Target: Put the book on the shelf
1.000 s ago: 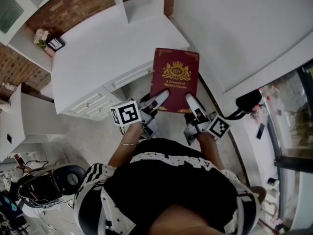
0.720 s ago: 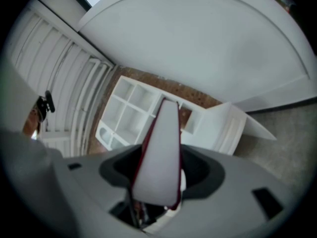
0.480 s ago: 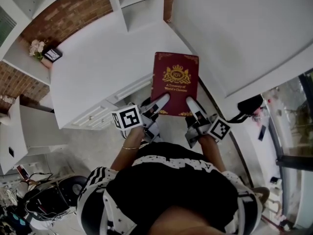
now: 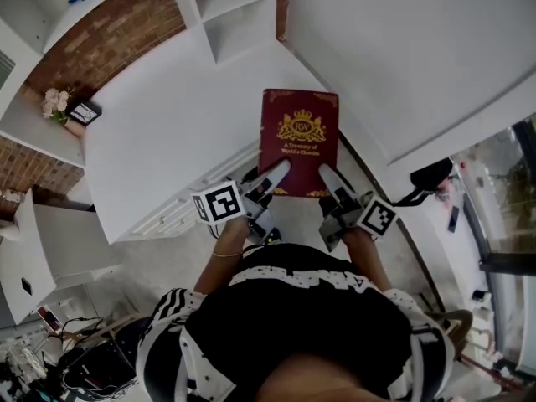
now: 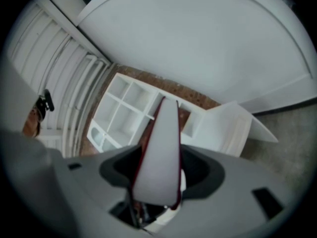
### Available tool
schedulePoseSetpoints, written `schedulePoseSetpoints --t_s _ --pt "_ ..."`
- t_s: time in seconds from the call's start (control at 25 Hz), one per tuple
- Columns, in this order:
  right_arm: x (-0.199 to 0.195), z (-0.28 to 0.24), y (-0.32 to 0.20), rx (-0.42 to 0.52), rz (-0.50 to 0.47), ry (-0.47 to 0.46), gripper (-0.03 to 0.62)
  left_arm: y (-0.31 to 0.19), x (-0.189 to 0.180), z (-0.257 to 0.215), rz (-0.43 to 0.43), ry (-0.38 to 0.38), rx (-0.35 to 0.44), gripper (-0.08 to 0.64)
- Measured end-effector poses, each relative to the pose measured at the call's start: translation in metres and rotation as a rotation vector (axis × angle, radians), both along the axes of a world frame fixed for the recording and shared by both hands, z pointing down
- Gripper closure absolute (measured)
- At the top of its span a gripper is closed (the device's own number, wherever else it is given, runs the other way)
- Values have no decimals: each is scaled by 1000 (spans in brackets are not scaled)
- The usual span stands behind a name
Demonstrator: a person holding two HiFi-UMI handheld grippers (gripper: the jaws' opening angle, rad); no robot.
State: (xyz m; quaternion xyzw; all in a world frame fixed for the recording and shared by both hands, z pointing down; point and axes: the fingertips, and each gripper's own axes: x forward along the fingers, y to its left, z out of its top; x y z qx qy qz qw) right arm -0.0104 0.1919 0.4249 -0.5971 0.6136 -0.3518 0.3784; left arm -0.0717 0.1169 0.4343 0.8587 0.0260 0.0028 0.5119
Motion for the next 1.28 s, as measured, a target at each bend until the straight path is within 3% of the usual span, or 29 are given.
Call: schedulePoseSetpoints --t_s 0.32,0.68,1.04,1.28 --pt "-13 -1 -55 -15 -39 18 330 -52 -16 5 -36 2 -34 249" --pt "-23 8 -72 -47 -85 11 330 -65 -29 14 -61 -15 -52 249" --pt "-18 12 -110 -20 -196 -4 330 -96 -29 16 -170 -28 -32 249" --pt "16 11 -148 -9 -252 -17 330 -131 1 11 -221 -40 -5 249"
